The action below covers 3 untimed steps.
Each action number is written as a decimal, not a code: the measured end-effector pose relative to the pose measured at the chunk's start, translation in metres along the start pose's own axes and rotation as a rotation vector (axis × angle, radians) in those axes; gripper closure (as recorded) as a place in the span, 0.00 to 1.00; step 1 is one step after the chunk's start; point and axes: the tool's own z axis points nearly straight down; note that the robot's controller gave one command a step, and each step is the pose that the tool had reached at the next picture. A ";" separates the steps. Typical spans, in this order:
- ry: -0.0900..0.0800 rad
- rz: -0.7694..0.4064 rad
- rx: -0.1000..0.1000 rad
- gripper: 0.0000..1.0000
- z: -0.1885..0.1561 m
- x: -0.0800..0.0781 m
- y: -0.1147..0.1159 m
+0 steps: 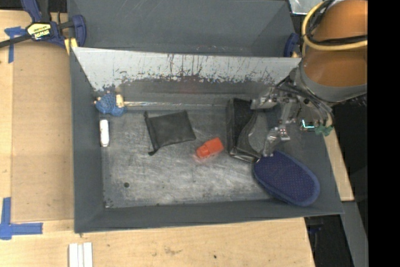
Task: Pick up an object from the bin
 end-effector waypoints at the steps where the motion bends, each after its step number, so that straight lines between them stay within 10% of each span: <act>1: -0.007 0.009 -0.002 0.00 0.062 -0.063 0.036; 3: -0.008 -0.080 -0.001 0.00 0.156 -0.072 0.166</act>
Offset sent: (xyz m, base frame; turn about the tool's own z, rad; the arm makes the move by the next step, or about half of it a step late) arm 0.0616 0.0335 -0.0585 0.0130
